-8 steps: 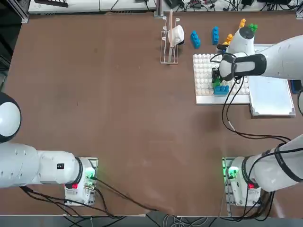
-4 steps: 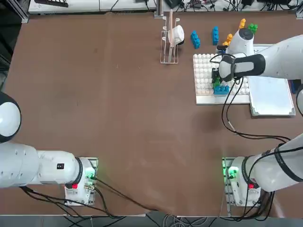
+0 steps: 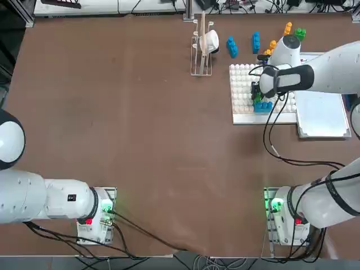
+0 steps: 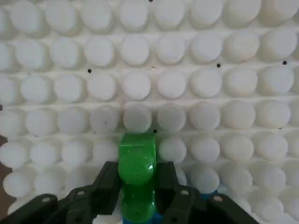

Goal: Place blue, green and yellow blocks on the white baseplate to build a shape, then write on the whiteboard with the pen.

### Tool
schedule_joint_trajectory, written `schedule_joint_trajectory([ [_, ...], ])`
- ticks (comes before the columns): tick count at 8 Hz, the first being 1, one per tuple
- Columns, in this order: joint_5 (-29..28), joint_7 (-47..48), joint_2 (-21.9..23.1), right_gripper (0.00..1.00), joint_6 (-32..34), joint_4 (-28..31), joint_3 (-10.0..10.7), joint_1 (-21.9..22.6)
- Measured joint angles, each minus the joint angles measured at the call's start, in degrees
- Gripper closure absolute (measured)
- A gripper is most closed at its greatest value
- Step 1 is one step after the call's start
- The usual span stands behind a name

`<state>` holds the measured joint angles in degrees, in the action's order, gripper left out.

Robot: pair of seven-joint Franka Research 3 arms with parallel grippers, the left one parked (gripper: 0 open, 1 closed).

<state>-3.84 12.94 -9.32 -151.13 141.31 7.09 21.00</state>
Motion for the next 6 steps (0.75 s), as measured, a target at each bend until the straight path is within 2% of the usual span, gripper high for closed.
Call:
schedule_joint_trajectory([
  [3,0.00,0.22,-0.08,0.55,-0.11,0.01,0.00,0.00],
  [4,0.00,0.29,-0.12,0.47,-0.47,-0.03,0.02,-0.01],
  [6,-0.01,0.38,0.32,0.11,-0.50,-0.85,0.30,-0.02],
])
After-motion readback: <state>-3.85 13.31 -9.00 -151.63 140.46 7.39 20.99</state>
